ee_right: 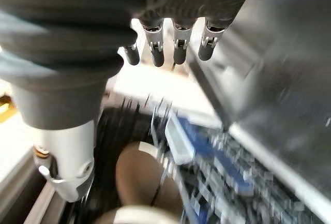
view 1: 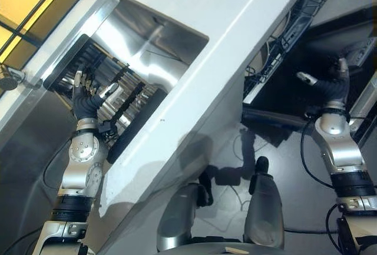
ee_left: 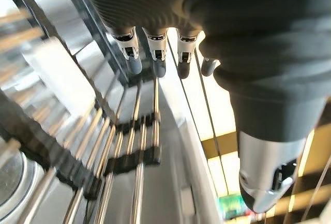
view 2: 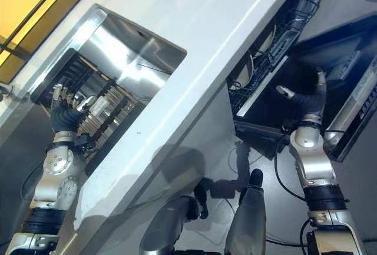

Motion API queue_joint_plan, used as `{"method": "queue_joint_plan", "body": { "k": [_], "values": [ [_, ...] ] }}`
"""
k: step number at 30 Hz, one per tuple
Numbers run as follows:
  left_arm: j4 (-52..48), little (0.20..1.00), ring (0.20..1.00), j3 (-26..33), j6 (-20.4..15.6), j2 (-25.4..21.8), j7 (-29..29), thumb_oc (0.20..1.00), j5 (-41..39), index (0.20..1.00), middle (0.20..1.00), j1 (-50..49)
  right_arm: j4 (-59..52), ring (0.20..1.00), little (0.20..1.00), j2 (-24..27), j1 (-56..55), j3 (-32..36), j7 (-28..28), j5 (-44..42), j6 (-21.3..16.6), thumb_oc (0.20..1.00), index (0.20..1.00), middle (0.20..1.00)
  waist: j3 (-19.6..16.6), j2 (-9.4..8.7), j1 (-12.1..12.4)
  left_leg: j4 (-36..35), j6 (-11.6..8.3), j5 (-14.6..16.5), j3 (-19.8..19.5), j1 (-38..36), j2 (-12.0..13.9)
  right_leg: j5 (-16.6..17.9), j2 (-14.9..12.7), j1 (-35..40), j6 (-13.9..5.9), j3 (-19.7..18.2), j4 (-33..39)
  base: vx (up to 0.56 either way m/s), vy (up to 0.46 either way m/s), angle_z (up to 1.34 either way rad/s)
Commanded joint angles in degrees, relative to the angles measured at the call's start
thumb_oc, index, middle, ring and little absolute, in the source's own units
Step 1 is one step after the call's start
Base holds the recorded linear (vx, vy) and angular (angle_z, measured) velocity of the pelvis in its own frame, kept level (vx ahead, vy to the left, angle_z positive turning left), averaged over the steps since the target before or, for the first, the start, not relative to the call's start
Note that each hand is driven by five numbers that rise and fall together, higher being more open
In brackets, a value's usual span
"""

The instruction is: Pick up plates and place into dishwasher.

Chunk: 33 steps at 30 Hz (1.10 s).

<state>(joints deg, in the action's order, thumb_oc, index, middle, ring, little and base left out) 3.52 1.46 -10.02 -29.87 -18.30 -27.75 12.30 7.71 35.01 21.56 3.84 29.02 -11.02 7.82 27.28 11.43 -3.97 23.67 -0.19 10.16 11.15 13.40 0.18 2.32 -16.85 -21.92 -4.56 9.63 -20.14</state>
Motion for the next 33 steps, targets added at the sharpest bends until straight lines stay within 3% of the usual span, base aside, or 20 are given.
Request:
{"method": "queue_joint_plan", "body": {
  "k": [1,5,12,16,20,27,29,31,33],
  "values": [
    [-1.77,1.000,1.000,2.17,-2.38,-1.23,-0.13,1.000,1.96,1.000,1.000,-1.68,-5.45,1.000,1.000,-0.49,-2.05,2.17,3.96,4.77,-2.92,1.000,1.000,1.000,-4.35,-2.19,-0.69,-3.94,-0.86,-2.76,-0.32,-0.47,-1.88,4.98,-7.54,3.00,-2.75,-4.49,0.93,0.10,0.104,-0.14],
    [-2.41,1.000,1.000,3.71,-3.10,0.77,0.77,1.000,2.07,1.000,1.000,-5.31,-7.43,1.000,1.000,-1.73,-7.85,6.01,9.08,6.72,-6.77,1.000,1.000,1.000,-5.17,-1.31,-2.23,-4.45,-0.79,-2.43,0.57,-1.90,-2.03,4.56,-7.47,3.32,-2.87,-5.90,1.74,0.07,0.102,-0.10],
    [-1.62,1.000,1.000,4.25,-5.17,3.52,1.51,1.000,1.02,1.000,1.000,-8.77,-8.62,1.000,1.000,-5.09,-13.43,9.91,22.85,10.05,-13.09,1.000,1.000,1.000,-6.66,0.44,-4.39,-6.61,-0.78,-2.36,2.11,-4.18,-2.71,4.96,-7.64,4.25,-3.41,-7.81,4.62,0.05,0.091,-0.18],
    [-0.25,1.000,1.000,3.88,-6.45,4.33,1.95,1.000,0.32,1.000,1.000,-9.46,-7.01,1.000,1.000,-6.76,-15.42,11.14,30.22,10.87,-13.83,1.000,1.000,1.000,-7.49,1.31,-5.30,-7.60,-0.72,-2.45,2.66,-4.93,-3.12,5.58,-7.99,4.39,-3.83,-8.56,5.79,0.04,0.076,-0.28],
    [0.23,1.000,1.000,3.52,-6.79,5.32,2.10,1.000,-0.18,1.000,1.000,-10.37,-4.36,1.000,1.000,-7.51,-16.47,11.74,37.41,12.77,-12.29,1.000,1.000,1.000,-8.20,2.40,-5.76,-7.93,-0.52,-2.19,2.85,-5.52,-3.69,5.88,-8.43,4.72,-4.03,-9.35,6.62,0.05,0.085,-0.14],
    [1.25,1.000,1.000,2.79,-7.50,6.61,2.14,1.000,-1.06,1.000,1.000,-10.96,-0.37,1.000,1.000,-9.44,-18.55,12.33,46.43,12.66,-13.37,1.000,1.000,1.000,-8.65,4.85,-6.71,-9.41,-0.36,-2.70,3.23,-6.03,-4.64,6.00,-9.23,4.93,-4.29,-10.33,7.28,0.03,0.103,-0.13],
    [1.83,1.000,1.000,2.37,-7.58,6.82,2.06,1.000,-1.21,1.000,1.000,-10.72,1.66,1.000,1.000,-9.96,-19.06,13.03,45.20,6.51,-15.77,1.000,1.000,1.000,-8.66,5.63,-6.91,-9.57,-0.36,-2.84,3.27,-5.82,-4.89,5.81,-9.38,4.46,-4.36,-10.65,6.89,0.02,0.106,-0.11],
    [2.27,1.000,1.000,1.90,-7.57,6.98,2.03,1.000,-1.46,1.000,1.000,-10.36,5.52,1.000,1.000,-10.91,-18.92,13.44,38.46,-3.75,-20.48,1.000,1.000,1.000,-8.33,6.49,-6.98,-9.38,-0.29,-2.99,3.17,-5.37,-5.18,5.51,-9.57,3.80,-4.26,-10.97,6.25,0.00,0.100,-0.07],
    [1.61,1.000,1.000,1.69,-6.67,7.13,1.89,1.000,-1.42,1.000,1.000,-10.05,7.60,1.000,1.000,-11.59,-18.58,13.04,30.75,-8.56,-22.41,1.000,1.000,1.000,-7.68,7.25,-6.89,-9.13,-0.10,-3.14,3.09,-4.73,-5.37,4.98,-9.64,2.81,-4.04,-11.13,5.25,-0.04,0.066,-0.13]
  ]
}}
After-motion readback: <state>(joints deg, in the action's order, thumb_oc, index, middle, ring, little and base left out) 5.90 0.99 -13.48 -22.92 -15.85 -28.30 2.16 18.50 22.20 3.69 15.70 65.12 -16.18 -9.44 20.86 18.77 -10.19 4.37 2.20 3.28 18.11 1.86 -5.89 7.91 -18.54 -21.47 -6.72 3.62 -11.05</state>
